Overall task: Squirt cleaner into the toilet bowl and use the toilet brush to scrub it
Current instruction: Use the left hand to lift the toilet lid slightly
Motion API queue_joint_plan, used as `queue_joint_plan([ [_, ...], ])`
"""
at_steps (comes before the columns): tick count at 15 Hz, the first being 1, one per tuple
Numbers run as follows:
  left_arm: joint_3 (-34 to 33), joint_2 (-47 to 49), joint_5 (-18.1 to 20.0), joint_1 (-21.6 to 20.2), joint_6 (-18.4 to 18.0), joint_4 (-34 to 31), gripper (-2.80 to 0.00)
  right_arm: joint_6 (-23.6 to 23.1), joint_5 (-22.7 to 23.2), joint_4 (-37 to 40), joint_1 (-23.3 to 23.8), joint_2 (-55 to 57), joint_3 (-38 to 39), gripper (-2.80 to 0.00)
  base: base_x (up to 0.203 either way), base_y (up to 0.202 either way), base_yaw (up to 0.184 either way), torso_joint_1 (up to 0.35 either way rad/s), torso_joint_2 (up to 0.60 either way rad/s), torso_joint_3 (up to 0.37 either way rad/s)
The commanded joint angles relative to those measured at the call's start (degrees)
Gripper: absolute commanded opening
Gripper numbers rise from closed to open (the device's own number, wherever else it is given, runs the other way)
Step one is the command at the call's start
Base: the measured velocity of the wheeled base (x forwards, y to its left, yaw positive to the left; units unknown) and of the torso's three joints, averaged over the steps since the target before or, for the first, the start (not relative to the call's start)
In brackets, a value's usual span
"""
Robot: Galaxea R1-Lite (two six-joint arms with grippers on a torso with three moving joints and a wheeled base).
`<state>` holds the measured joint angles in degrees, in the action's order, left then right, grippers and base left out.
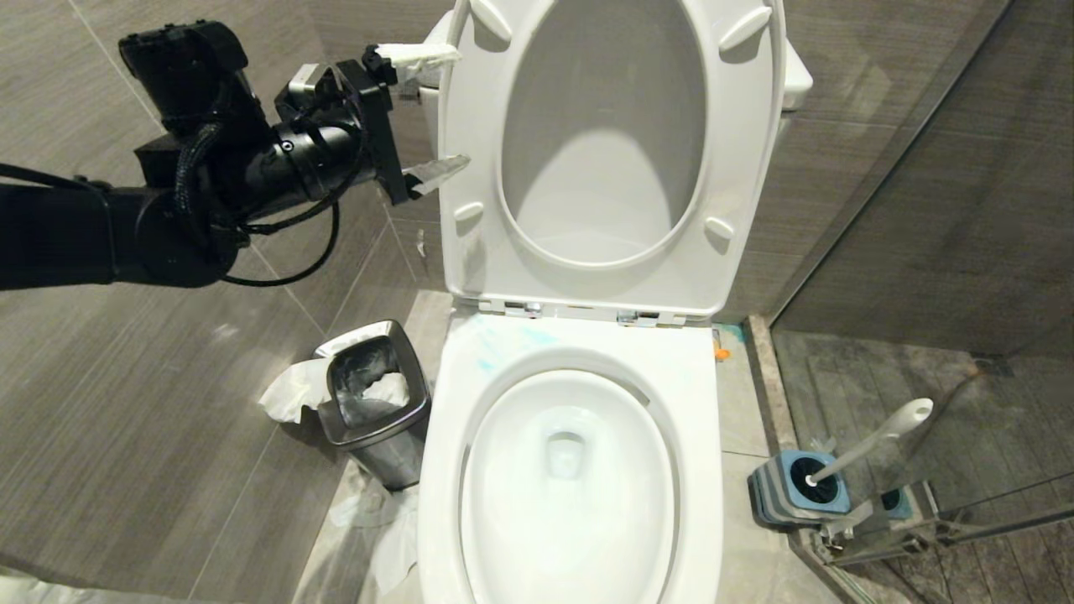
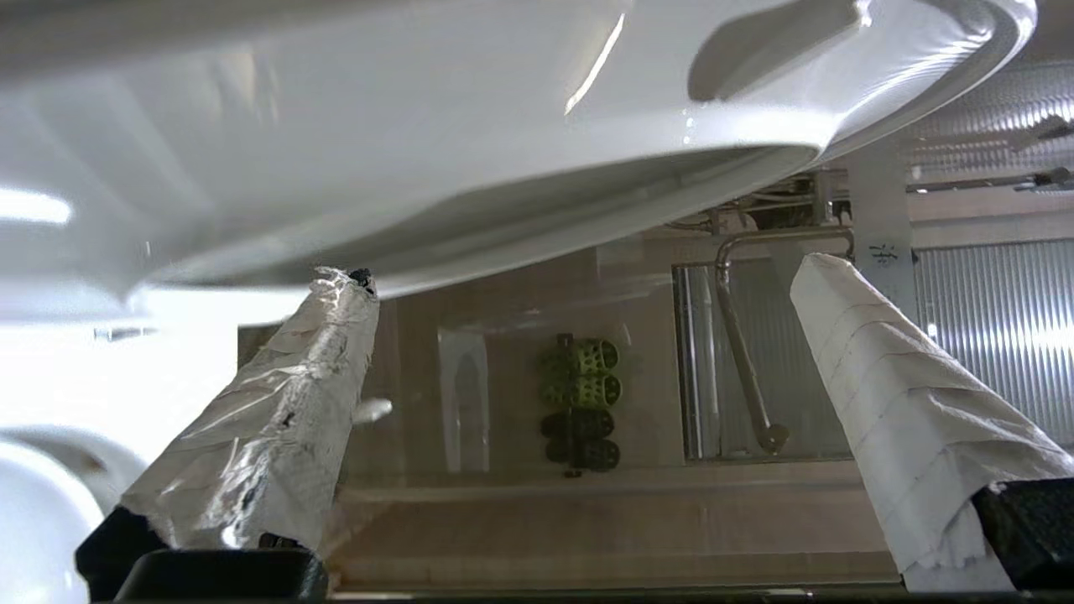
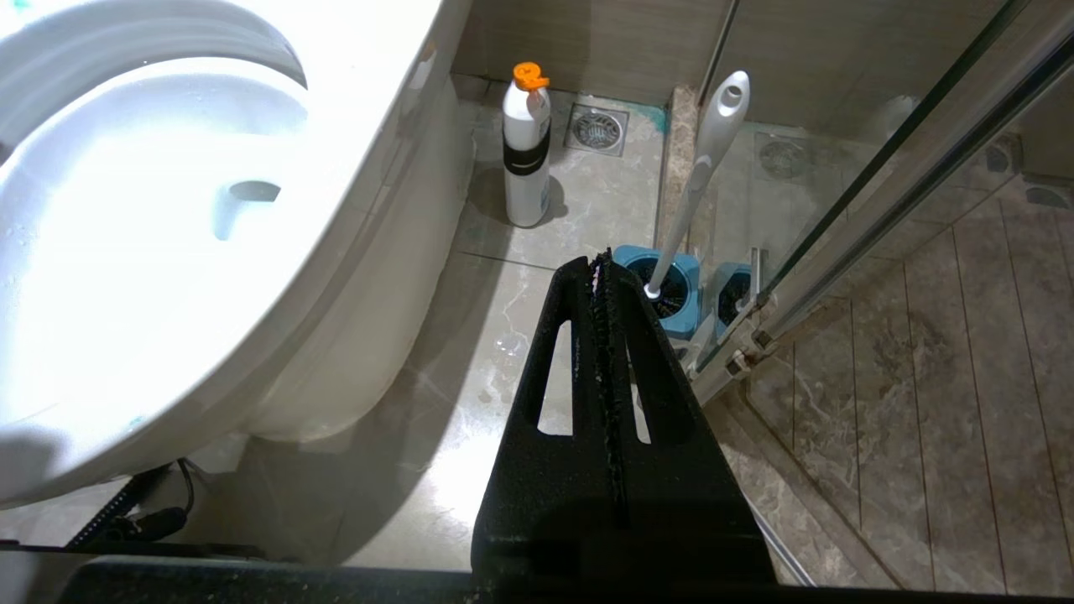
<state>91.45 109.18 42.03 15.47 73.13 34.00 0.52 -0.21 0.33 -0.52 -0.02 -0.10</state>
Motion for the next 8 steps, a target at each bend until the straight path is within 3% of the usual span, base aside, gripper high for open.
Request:
queue_joint_plan([
  [1, 0.10, -4.19, 0.18, 0.10, 0.59, -6.27, 0.00, 0.00, 0.03, 0.02, 0.00, 0.02, 0.01, -2.80, 0.000, 0.000, 0.000, 0.000, 0.00, 0.000],
  [3, 0.17, -6.53, 0.00, 0.10, -0.96, -13.02, 0.00, 0.00, -0.02, 0.02, -0.06, 0.02, 0.01, -2.80, 0.000, 0.000, 0.000, 0.000, 0.00, 0.000],
  [4, 0.16, -7.41, -0.12, 0.09, -4.64, -15.72, 0.00, 0.00, -0.05, 0.02, 0.00, 0.02, 0.01, -2.80, 0.000, 0.000, 0.000, 0.000, 0.00, 0.000],
  [8, 0.22, -9.49, -3.13, -0.69, -27.79, -25.72, 0.00, 0.00, 0.03, 0.02, 0.00, 0.02, 0.01, -2.80, 0.000, 0.000, 0.000, 0.000, 0.00, 0.000],
])
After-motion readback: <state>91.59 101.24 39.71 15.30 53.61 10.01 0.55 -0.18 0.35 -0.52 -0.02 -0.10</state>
